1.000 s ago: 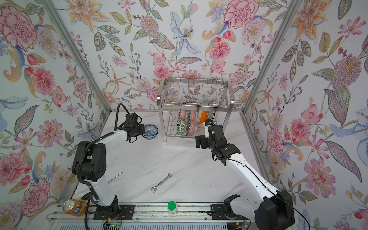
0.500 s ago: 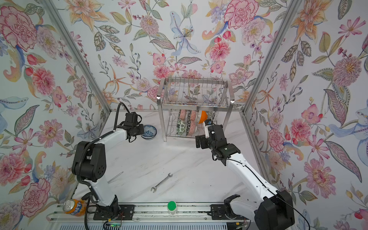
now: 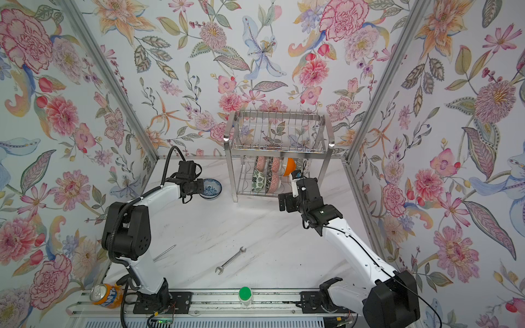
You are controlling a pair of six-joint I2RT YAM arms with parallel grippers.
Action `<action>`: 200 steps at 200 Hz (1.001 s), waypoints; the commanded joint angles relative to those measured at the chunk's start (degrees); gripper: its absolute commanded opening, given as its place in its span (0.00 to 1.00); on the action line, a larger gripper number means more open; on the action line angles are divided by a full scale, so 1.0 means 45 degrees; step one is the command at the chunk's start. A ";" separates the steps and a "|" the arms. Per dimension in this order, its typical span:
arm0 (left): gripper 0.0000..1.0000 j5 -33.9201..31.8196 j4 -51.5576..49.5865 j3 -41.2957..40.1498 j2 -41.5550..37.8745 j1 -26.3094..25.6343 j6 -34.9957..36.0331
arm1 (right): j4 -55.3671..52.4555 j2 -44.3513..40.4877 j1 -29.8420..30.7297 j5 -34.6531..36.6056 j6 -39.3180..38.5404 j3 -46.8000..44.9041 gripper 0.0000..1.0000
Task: Load bowls into a dish rack
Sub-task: Move the stack of bowls to the top-left of the table, then pick up the bowl from the top-left of the table.
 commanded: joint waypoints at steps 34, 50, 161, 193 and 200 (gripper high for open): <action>0.40 0.0138 -0.0452 -0.0145 -0.0206 0.0054 0.0113 | 0.0158 0.0127 -0.0074 -0.0123 -0.0014 0.0197 0.99; 0.37 0.0281 -0.0342 -0.0176 -0.0096 0.0046 0.0020 | 0.0155 0.0131 -0.0063 -0.0130 -0.0024 0.0200 0.99; 0.00 0.0554 -0.0477 0.0245 0.0010 0.0054 -0.0118 | 0.0221 -0.0001 -0.0079 -0.0168 -0.0056 0.0186 0.99; 0.00 0.0399 -0.0389 0.0446 -0.0332 0.0054 -0.0054 | 0.0255 -0.0108 -0.0095 -0.0158 -0.0060 0.0082 0.99; 0.00 0.0403 -0.0350 0.0494 -0.0451 0.0054 -0.0022 | 0.0255 -0.0124 -0.0107 -0.0157 -0.0057 0.0060 0.99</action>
